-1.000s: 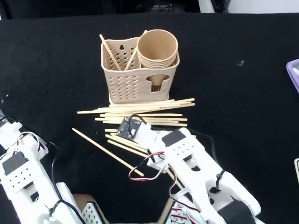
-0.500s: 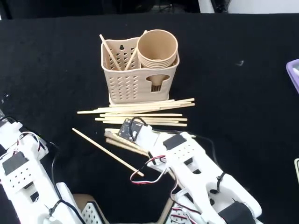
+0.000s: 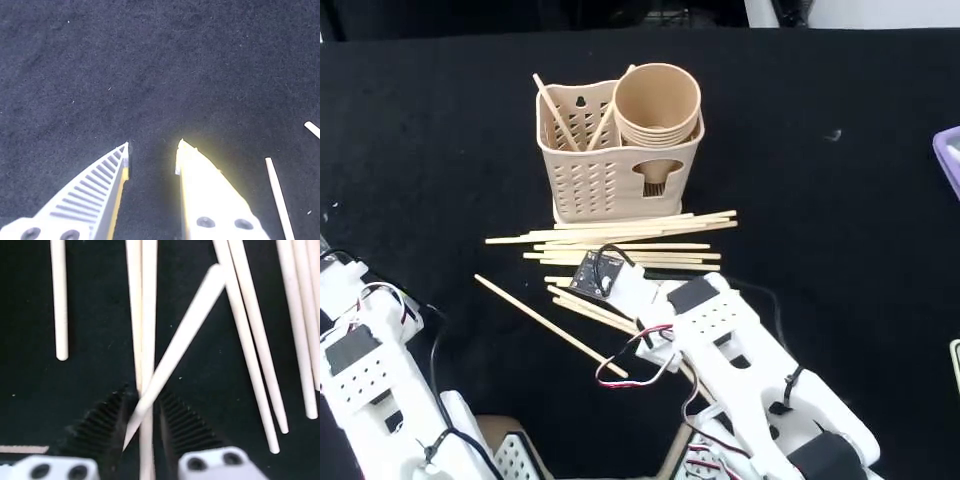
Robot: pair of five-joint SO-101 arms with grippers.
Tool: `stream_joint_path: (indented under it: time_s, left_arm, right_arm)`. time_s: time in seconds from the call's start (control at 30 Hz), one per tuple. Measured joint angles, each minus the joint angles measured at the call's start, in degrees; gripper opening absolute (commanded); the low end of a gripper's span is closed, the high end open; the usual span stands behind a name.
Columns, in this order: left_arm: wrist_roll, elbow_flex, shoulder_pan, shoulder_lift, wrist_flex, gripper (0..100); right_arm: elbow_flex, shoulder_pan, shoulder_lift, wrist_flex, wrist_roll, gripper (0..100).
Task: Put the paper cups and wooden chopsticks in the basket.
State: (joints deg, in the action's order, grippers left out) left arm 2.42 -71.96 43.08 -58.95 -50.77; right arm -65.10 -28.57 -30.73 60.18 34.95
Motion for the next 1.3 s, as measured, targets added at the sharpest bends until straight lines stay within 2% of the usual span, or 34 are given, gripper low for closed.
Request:
stream_joint_path:
  time_s: [0.2,0.37,0.63,1.3]
  left_arm:
    - [0.00,0.00,0.00,0.00,0.00,16]
    - [0.00,0.00,0.00,0.00,0.00,16]
    - [0.00,0.00,0.00,0.00,0.00,16]
    - [0.00,0.00,0.00,0.00,0.00,16]
  right_arm:
    - [0.00,0.00,0.00,0.62,0.00,8.3]
    - [0.09,0.00,0.00,0.44,0.00,8.5]
    - [-1.32,0.00,0.00,-6.59,0.00,8.3]
    - [-4.92,0.00,0.00,-11.08,2.81,8.4]
